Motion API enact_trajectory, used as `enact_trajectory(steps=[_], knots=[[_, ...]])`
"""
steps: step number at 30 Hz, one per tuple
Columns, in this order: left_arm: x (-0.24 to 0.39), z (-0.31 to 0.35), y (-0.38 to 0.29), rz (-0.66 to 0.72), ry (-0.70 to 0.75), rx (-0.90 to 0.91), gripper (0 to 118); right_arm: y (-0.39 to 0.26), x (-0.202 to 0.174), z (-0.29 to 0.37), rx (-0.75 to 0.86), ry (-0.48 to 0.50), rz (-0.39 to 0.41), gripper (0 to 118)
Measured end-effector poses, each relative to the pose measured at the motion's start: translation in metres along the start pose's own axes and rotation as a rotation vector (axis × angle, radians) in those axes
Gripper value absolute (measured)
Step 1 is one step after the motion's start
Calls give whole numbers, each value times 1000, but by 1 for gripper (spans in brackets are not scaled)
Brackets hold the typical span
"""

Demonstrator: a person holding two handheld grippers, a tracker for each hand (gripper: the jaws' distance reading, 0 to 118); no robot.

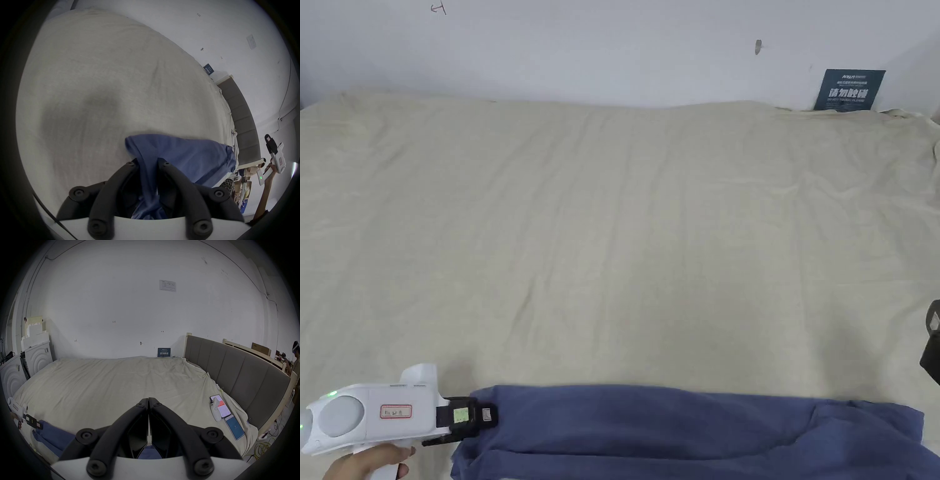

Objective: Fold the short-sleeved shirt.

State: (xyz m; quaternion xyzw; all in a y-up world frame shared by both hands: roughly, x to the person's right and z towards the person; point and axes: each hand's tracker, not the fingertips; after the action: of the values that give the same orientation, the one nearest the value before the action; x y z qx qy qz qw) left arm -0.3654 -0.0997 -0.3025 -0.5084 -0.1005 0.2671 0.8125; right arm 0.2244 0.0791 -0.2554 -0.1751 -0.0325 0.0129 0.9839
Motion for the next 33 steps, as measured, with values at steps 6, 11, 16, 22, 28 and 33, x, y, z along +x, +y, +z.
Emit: enact_trajectory(steps=[6, 11, 16, 22, 28, 33], knots=[[15, 3, -5, -45, 69, 26, 8, -2, 1, 3, -2, 3, -13, 0], [29, 25, 1, -73, 115, 54, 6, 0, 1, 6, 0, 10, -11, 0], [29, 53, 12, -84, 118, 87, 6, 4, 5, 9, 11, 15, -18, 0], [9, 86, 18, -29, 239, 120, 6, 7, 9, 13, 28, 31, -26, 0], [36, 98, 20, -15, 281, 115, 6, 9, 12, 20, 45, 49, -34, 0], [102, 92, 20, -59, 233, 111, 6, 12, 14, 28, 61, 69, -26, 0]])
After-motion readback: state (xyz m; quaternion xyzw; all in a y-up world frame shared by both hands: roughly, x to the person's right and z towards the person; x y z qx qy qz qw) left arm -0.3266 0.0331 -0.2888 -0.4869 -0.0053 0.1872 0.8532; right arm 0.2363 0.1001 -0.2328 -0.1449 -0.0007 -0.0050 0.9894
